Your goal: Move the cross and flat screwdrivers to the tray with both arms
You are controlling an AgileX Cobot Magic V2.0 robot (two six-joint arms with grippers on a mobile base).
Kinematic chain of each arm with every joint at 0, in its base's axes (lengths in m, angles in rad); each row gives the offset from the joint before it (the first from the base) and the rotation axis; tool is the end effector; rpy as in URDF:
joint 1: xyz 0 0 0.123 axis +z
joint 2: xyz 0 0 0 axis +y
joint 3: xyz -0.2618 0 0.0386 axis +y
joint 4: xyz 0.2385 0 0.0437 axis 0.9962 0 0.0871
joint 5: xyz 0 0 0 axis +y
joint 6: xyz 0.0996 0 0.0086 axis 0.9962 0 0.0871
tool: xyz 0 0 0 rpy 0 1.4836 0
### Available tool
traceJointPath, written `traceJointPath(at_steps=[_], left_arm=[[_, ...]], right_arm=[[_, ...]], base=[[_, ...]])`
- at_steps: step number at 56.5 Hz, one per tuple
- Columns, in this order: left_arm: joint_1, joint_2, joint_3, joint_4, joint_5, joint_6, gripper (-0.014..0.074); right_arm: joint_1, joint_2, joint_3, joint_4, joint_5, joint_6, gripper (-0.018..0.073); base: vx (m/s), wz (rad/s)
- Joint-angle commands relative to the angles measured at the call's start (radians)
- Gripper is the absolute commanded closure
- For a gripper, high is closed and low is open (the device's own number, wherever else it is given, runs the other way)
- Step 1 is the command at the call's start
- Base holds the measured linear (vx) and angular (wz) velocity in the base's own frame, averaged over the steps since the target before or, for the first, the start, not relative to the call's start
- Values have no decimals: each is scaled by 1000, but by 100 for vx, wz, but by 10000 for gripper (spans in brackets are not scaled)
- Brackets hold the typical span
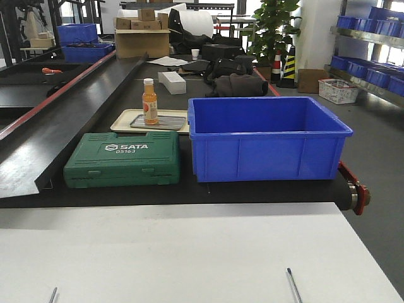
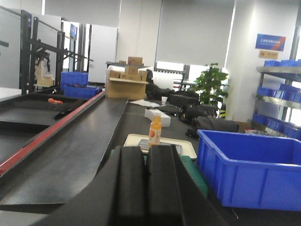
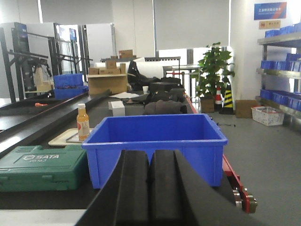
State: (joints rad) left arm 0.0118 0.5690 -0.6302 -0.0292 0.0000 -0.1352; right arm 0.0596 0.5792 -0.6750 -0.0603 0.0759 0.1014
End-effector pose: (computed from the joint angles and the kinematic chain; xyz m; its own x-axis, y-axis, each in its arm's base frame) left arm 0.1345 0.0016 0.3695 0.1478 -0.1619 -0.9757 0.0126 0.9867 -0.1619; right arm 0.1344 0.0076 0.3755 0.1045 0.0476 -0.9934 -0.0594 0.9974 0.0415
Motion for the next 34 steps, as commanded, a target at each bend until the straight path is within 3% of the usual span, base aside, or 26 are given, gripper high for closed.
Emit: traceJointPath(at_steps=[1, 10, 20, 27, 34], left_arm=[[-3, 71, -54, 0, -64, 1, 594], [-3, 134, -54, 0, -52, 19, 583], [-3, 142, -54, 0, -51, 19, 497], [-3, 142, -54, 0, -47, 19, 382], [-3, 142, -54, 0, -39, 19, 264]], right_arm=[[-3, 69, -47, -10, -76, -2, 567], [-3, 126, -47, -10, -76, -2, 563], [-3, 132, -47, -10, -65, -3, 492], [-3, 132, -47, -10, -65, -3, 346], [-3, 132, -47, -10, -65, -3, 122]], base=[[0, 0], [0, 0], [0, 0], [0, 0], [0, 0]])
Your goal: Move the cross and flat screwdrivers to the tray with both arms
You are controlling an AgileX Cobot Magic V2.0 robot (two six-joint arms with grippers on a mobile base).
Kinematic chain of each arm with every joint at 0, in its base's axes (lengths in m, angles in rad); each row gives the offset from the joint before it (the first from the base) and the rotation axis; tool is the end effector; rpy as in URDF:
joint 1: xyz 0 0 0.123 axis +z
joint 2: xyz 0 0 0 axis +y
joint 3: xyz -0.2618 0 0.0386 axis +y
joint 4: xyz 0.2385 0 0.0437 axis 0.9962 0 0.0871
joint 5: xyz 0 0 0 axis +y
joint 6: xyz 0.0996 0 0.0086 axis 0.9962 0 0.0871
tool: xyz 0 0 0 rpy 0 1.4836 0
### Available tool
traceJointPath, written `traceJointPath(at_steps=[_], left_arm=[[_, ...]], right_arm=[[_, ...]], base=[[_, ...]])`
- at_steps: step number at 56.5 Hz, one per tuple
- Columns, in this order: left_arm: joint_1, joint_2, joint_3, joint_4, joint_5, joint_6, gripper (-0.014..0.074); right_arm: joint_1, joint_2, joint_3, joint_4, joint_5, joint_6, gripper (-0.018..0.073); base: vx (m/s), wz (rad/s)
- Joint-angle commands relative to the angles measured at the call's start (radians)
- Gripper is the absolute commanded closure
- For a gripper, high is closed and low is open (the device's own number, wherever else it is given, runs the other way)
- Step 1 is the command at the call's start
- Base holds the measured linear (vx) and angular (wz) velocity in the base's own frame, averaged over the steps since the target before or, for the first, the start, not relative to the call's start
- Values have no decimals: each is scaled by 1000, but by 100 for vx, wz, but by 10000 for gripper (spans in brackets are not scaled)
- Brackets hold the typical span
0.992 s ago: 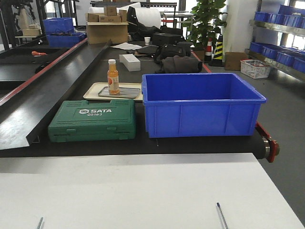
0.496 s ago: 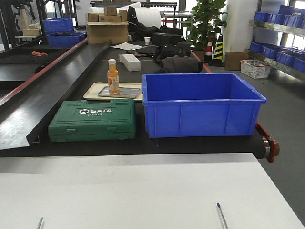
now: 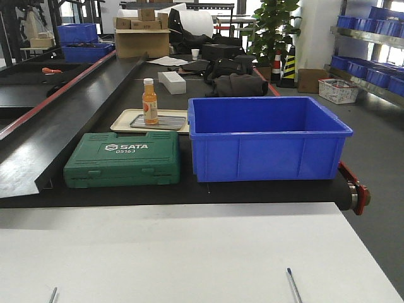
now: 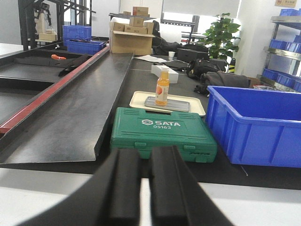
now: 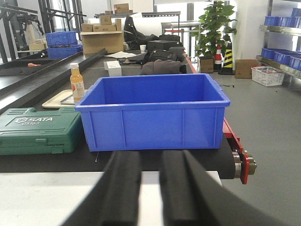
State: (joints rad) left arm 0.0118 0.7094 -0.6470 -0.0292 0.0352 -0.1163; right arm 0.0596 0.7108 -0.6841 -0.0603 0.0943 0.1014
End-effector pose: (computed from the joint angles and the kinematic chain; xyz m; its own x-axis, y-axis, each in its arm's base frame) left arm 0.1672 0.0019 0.3504 -0.0087 -0.1451 -0.9894 -0.0122 0.9894 -0.1450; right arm 0.1660 0.0093 0.3569 -0.0358 0.0393 -0.9986 -0.0525 0.9978 0.0411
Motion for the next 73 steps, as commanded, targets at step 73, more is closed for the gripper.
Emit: traceJointPath(at_steps=[73], left_arm=[[-3, 1, -37, -3, -14, -9, 195]], right_arm=[[-3, 0, -37, -14, -76, -9, 15]], base=[[0, 0]])
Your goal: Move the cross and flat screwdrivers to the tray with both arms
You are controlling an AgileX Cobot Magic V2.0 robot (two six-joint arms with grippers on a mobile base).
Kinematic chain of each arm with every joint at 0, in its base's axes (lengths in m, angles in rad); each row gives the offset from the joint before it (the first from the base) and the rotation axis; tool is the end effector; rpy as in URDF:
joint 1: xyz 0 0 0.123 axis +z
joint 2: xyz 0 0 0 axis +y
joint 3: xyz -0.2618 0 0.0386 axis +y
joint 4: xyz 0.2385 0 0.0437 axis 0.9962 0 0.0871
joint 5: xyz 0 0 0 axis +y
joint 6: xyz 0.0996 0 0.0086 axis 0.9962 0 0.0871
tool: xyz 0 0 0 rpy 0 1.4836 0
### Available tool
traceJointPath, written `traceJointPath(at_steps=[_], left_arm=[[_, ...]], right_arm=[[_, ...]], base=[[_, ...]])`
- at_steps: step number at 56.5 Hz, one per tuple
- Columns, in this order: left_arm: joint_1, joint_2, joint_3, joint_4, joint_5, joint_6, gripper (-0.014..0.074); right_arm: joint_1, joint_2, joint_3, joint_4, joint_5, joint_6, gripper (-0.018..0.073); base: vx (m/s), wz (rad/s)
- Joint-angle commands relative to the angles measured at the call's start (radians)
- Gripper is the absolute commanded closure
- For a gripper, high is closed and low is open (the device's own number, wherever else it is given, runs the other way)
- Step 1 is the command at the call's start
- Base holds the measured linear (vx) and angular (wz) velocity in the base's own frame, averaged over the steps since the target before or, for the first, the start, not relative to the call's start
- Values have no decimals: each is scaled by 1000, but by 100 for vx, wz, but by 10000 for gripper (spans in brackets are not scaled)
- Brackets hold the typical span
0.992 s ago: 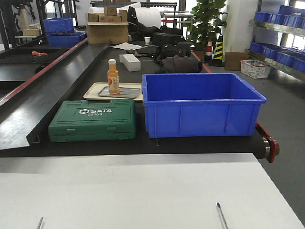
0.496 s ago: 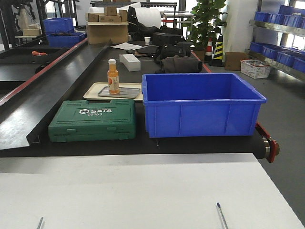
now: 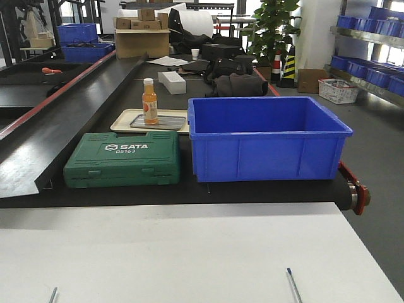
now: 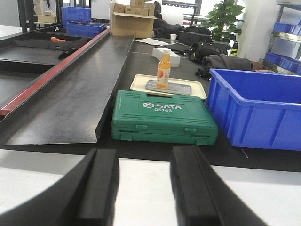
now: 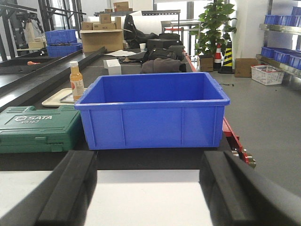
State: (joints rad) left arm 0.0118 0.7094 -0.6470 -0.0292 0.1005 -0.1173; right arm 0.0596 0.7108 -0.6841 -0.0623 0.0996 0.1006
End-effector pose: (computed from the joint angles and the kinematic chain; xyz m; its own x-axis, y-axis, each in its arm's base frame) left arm 0.1669 0.0017 0.3439 -0.0735 -0.1467 -0.9864 -0.0198 0.9891 -0.1456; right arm 0.1660 0.0093 0.3564 -0.0409 0.0362 -0.9985 -0.0519 0.9979 0.0383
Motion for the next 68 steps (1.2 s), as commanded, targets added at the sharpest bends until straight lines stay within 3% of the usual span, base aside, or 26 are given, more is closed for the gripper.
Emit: traceJointPath(at_steps=[1, 44, 61, 68], left_arm=[[-3, 1, -37, -3, -79, -8, 195], [-3, 1, -37, -3, -72, -9, 195], [-3, 2, -37, -3, -46, -9, 195], [-3, 2, -37, -3, -37, -9, 195]], right_arm=[[-3, 0, -37, -12, -81, -8, 12], [-3, 0, -37, -10, -60, -55, -6], [-3, 2, -37, -8, -143, -55, -6], [-3, 47, -101, -8, -18, -55, -6]], base=[[0, 0], [0, 0], [0, 0], [0, 0]])
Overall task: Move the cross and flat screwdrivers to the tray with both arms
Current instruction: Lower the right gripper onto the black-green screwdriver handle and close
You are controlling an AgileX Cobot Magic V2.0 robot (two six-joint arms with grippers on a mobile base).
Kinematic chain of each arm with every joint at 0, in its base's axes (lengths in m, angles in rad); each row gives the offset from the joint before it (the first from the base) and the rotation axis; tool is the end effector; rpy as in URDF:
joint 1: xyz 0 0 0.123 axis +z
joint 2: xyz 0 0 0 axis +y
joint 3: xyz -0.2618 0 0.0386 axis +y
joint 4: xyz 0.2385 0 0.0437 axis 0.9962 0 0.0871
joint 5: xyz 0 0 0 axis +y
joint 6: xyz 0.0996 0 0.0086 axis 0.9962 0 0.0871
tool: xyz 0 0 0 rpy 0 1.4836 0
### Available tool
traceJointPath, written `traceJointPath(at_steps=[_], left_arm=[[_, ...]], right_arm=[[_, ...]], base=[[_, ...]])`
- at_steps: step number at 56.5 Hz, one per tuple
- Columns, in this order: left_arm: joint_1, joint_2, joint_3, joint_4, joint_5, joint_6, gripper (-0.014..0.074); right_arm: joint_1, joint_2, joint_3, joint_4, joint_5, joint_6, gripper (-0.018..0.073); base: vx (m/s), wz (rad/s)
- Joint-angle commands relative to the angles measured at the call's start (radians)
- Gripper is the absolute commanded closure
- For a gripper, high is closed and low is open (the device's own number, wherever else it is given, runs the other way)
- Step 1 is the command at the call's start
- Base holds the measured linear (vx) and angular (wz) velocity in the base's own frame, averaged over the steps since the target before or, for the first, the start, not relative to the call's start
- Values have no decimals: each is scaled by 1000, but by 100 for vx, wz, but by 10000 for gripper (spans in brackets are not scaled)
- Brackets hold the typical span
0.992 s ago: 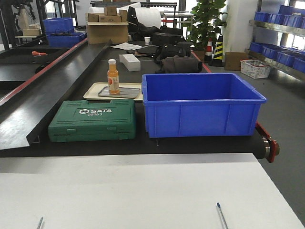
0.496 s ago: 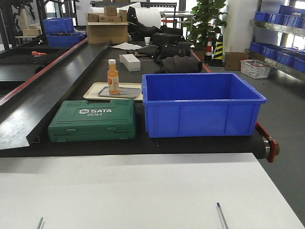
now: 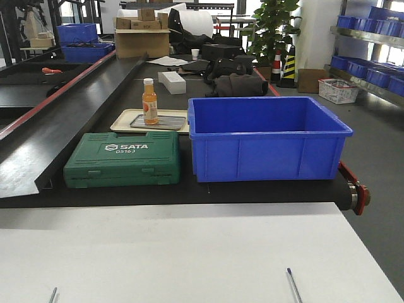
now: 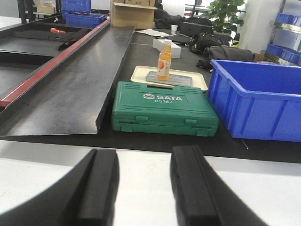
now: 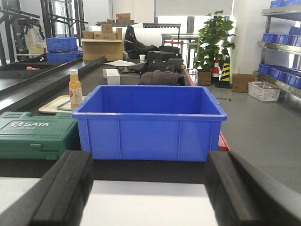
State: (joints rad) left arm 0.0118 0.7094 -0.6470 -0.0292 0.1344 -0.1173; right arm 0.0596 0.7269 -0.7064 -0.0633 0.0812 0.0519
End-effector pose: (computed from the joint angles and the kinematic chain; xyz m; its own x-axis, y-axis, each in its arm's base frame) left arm 0.1666 0.0016 0.3405 -0.1070 -0.1470 -0.9833 -0.0238 0.9891 -0.1453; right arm 0.1691 0.0096 0.3631 -0.0137 -0.0120 -0.9998 -0.0546 0.9984 -0.0113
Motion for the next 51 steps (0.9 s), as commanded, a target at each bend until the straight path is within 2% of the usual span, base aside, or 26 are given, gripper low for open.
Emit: traceJointPath(at_steps=[1, 12, 19, 30, 35, 40, 46, 51], left_arm=[[-3, 2, -37, -3, -68, -9, 195], [-3, 2, -37, -3, -57, -9, 195], [-3, 2, -37, -3, -44, -9, 195], [-3, 2, -37, -3, -7, -9, 195], [-3, 2, -37, -3, -2, -9, 195], [-3, 2, -37, -3, -1, -9, 195], [-3, 2, -37, -3, -1, -9, 195], [-3, 2, -37, -3, 1, -9, 195]], right_arm=[[-3, 45, -101, -7, 43, -5, -6], [-3, 279, -390, -2, 523, -3, -6], [-3, 430, -535, 0, 714, -3, -6], [-2, 576, -574, 4, 739, -7, -6], [-1, 624, -574, 48, 743, -30, -6], [34, 662, -574, 113, 743, -72, -3], [101, 705, -574, 125, 730, -67, 10], [116, 744, -574, 125, 712, -40, 20]], base=[[0, 0], [0, 0], [0, 0], [0, 0], [0, 0], [0, 0], [0, 0], [0, 0]])
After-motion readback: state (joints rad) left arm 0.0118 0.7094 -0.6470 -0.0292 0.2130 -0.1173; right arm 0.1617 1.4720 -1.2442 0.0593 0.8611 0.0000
